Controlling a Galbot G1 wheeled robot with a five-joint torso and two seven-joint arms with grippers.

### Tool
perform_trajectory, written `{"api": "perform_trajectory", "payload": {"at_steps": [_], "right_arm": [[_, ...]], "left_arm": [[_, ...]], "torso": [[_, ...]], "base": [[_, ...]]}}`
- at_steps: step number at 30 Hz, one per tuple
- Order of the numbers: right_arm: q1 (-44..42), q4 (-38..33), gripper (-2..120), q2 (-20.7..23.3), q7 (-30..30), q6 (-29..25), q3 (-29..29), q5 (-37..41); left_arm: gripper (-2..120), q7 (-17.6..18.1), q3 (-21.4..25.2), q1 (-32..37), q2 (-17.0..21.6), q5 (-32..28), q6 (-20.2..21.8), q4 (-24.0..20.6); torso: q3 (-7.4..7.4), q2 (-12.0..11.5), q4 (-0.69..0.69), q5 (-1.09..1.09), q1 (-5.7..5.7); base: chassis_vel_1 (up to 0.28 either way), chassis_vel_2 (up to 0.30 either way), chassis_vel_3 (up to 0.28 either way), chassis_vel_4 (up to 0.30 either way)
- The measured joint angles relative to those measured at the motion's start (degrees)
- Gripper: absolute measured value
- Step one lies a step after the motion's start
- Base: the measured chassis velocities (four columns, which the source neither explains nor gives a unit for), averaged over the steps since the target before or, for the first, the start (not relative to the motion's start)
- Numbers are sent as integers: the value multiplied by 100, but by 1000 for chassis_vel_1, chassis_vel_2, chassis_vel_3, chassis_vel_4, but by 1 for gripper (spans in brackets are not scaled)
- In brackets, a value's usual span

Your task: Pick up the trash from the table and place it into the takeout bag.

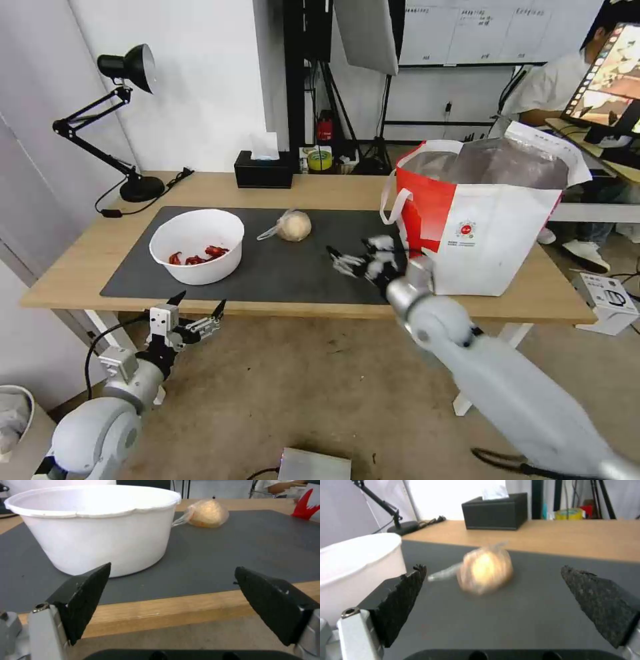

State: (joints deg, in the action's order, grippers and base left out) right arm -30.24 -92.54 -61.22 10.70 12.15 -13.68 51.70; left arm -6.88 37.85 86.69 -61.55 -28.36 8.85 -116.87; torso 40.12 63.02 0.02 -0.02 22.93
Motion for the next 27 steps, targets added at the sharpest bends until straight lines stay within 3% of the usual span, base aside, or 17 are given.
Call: {"api": "perform_trajectory", "payload": {"at_steps": [6, 14, 17, 27], "right_arm": [[1009, 1401, 100, -738, 20, 141, -521, 165], [1688, 2649, 100, -1423, -60, 321, -622, 326], [2044, 3318, 100, -1902, -134, 488, -588, 390], [2440, 4230, 100, -2494, -93, 986, -524, 120]], "left_arm": [[100, -1, 18, 23, -61, 19, -8, 17], [100, 0, 6, 9, -81, 33, -15, 41], [100, 0, -2, -6, -82, 34, -16, 41], [100, 0, 21, 1, -55, 29, -89, 60]], "torso": [[0, 0, -1, 1, 0], [0, 0, -2, 0, 0], [-1, 0, 0, 0, 0], [-1, 0, -2, 0, -1]], "base": [[0, 0, 0, 0], [0, 0, 0, 0], [0, 0, 0, 0], [0, 0, 0, 0]]}}
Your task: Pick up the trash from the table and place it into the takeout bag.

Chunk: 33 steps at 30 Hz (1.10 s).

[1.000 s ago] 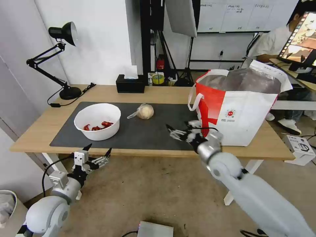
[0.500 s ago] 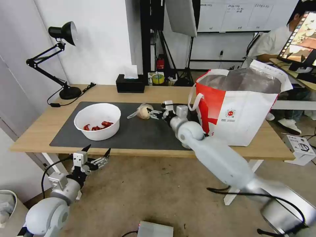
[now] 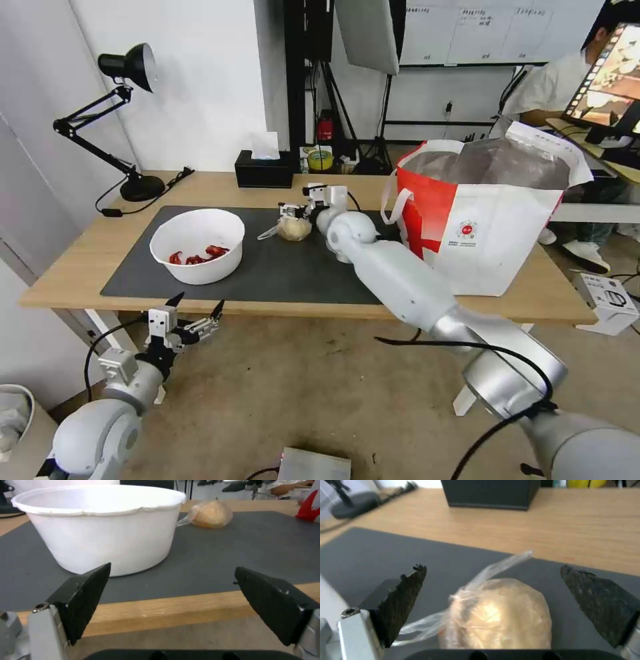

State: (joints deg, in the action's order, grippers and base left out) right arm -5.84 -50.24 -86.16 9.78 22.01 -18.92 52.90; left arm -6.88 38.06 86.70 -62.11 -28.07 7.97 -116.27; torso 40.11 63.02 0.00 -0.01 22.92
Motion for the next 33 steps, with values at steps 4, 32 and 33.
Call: {"api": "perform_trajectory", "payload": {"at_steps": [4, 32, 33], "right_arm": [[109, 443, 100, -235, -11, 177, 76, -121], [82, 742, 98, -385, -32, 503, 84, -404], [82, 747, 92, -384, -26, 503, 85, -404]], "left_arm": [[100, -2, -7, 23, 5, -2, -14, -26], [100, -8, -1, 80, -24, 10, -33, -69], [100, -8, 0, 81, -25, 12, -35, -69]], "torso": [[0, 0, 0, 0, 0], [0, 1, 0, 1, 0], [0, 1, 0, 1, 0]], "base": [[0, 0, 0, 0], [0, 0, 0, 0], [0, 0, 0, 0]]}}
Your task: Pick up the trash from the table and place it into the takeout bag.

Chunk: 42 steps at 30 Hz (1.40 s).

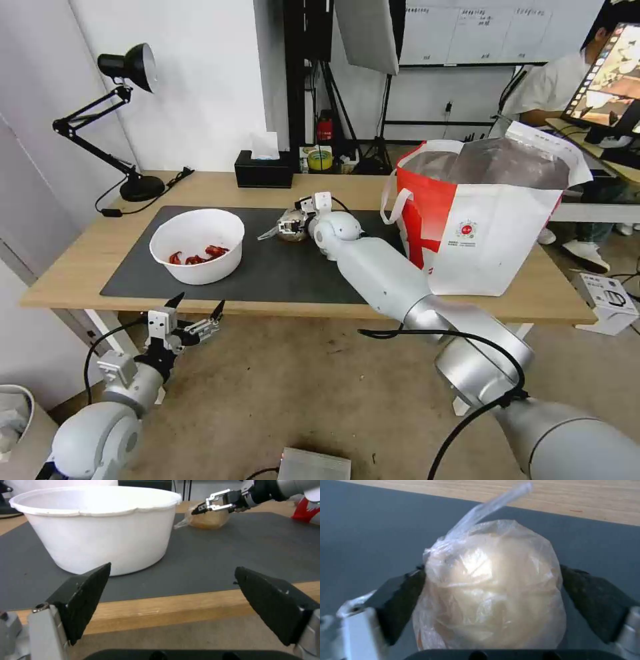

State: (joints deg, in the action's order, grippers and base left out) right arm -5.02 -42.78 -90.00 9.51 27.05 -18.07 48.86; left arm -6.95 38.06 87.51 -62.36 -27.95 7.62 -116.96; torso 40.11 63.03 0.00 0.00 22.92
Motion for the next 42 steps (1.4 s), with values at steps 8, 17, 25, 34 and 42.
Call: {"api": "perform_trajectory", "payload": {"at_steps": [8, 17, 25, 34, 42], "right_arm": [[-32, -9, 67, 40, 47, -4, 6, 2], [-186, -291, 28, 221, 113, -15, 21, 66], [-601, -1574, 7, 823, 494, -83, -22, 214], [-1593, -3722, 5, 1675, 998, -422, 177, -502], [-2221, -5229, 5, 2145, 1187, -906, 498, -1322]], "left_arm": [[100, -1, -11, 11, -33, 15, -6, 0], [100, -1, -12, 33, -21, 24, -46, 16], [100, 3, -34, 3, -12, 27, -46, 16], [100, 9, -38, 53, -26, 35, -30, -10], [100, 17, 58, 250, -140, 129, -23, -100]], "torso": [[0, 0, 0, 0, 0], [0, 0, 0, 0, 0], [0, 0, 0, 0, 0], [-1, 0, -1, 2, 0], [-1, 0, 2, 2, -1]], "base": [[0, 0, 0, 0], [0, 0, 0, 0], [0, 0, 0, 0], [0, 0, 0, 0], [0, 0, 0, 0]]}}
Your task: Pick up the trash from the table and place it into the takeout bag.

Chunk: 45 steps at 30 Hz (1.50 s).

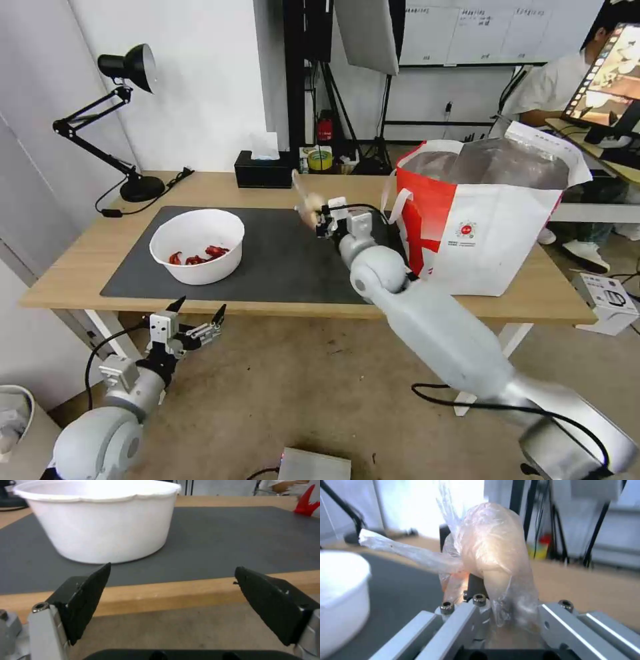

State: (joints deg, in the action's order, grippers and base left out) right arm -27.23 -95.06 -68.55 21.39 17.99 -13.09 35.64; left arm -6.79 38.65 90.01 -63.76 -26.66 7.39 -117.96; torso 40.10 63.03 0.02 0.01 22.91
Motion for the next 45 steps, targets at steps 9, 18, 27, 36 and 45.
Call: {"api": "perform_trajectory", "payload": {"at_steps": [9, 18, 27, 36, 45], "right_arm": [[-483, -976, 4, 736, 160, -559, 910, -605], [-494, -1091, 4, 1361, 651, -496, 1767, -313], [-450, -1001, 4, 1729, 870, -301, 2092, -11], [-604, -979, 18, 1925, 1063, -57, 2248, -23], [-736, -1004, 52, 2032, 1085, 78, 2303, -41]], "left_arm": [[100, 14, -10, 7, -60, 64, 0, -52], [100, 14, -127, -30, -118, 151, 3, -32], [100, 14, -148, -25, -119, 166, 8, -33], [100, 1, -185, -44, -146, 205, 10, -35], [100, 1, -238, -88, -167, 232, 15, -49]], "torso": [[0, 0, -2, 0, 0], [0, -1, -2, 0, 0], [1, -1, -2, -1, 0], [1, -1, -2, -1, 0], [1, -1, -2, -1, 0]], "base": [[0, 0, 0, 0], [0, 0, 0, 0], [0, 0, 0, 0], [0, 0, 0, 0], [0, 0, 0, 0]]}}
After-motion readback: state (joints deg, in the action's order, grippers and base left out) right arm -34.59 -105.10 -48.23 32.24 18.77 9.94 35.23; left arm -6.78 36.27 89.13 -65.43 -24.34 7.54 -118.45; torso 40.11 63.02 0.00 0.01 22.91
